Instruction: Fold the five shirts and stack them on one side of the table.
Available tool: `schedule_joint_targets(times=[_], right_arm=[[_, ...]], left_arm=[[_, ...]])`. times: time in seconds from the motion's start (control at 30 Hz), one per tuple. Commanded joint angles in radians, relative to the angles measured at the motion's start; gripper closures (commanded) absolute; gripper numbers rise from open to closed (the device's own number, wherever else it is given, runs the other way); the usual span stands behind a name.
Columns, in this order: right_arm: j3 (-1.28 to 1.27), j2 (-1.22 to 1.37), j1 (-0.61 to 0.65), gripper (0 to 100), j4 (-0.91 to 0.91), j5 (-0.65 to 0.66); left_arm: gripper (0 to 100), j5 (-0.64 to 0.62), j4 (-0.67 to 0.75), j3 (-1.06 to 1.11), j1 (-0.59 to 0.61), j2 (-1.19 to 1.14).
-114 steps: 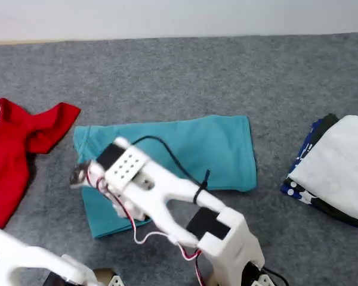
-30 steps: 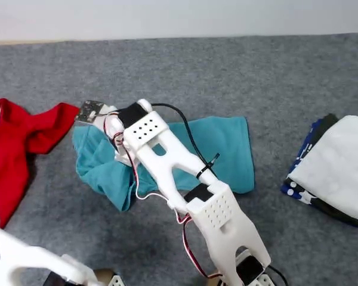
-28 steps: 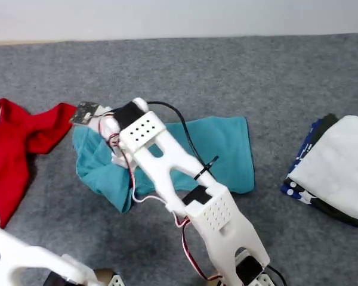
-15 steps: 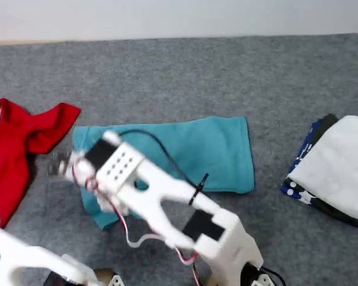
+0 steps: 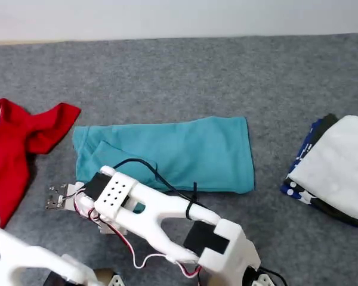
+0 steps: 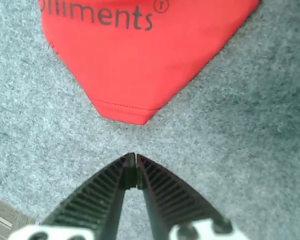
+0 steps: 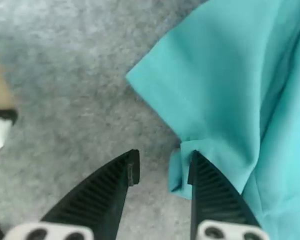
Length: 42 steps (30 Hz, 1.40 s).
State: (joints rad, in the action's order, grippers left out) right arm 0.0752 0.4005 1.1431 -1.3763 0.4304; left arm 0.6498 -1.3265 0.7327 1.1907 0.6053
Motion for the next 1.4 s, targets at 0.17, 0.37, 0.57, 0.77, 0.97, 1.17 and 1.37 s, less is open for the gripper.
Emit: schedule_joint_targets(times=[0.17, 0.37, 0.57, 0.77, 0.97, 1.17, 1.37], right_arm=[[0.126, 0.124, 0.015, 82.9, 0.025, 0.002], [0.195, 0.182, 0.008, 97.5, 0.016, 0.002], [0.265, 0.117, -0.025, 98.7, -0.036, 0.003], [0.319, 0.012, -0.087, 98.7, -0.07, 0.003], [0.33, -0.005, -0.111, 98.2, -0.097, 0.003], [0.33, -0.004, -0.005, 83.8, -0.165, -0.006], [0.305, 0.045, 0.056, 79.8, -0.076, 0.0]], left_arm=[[99, 0.008, 0.008, -0.005, 0.006, 0.031], [99, 0.008, 0.008, -0.005, 0.006, 0.031], [99, 0.008, 0.008, -0.005, 0.006, 0.031], [99, 0.008, 0.011, -0.005, 0.005, 0.031], [99, 0.008, 0.014, -0.005, 0.0, 0.029], [99, 0.009, 0.015, -0.005, 0.0, 0.026], [99, 0.009, 0.015, -0.005, 0.0, 0.025]])
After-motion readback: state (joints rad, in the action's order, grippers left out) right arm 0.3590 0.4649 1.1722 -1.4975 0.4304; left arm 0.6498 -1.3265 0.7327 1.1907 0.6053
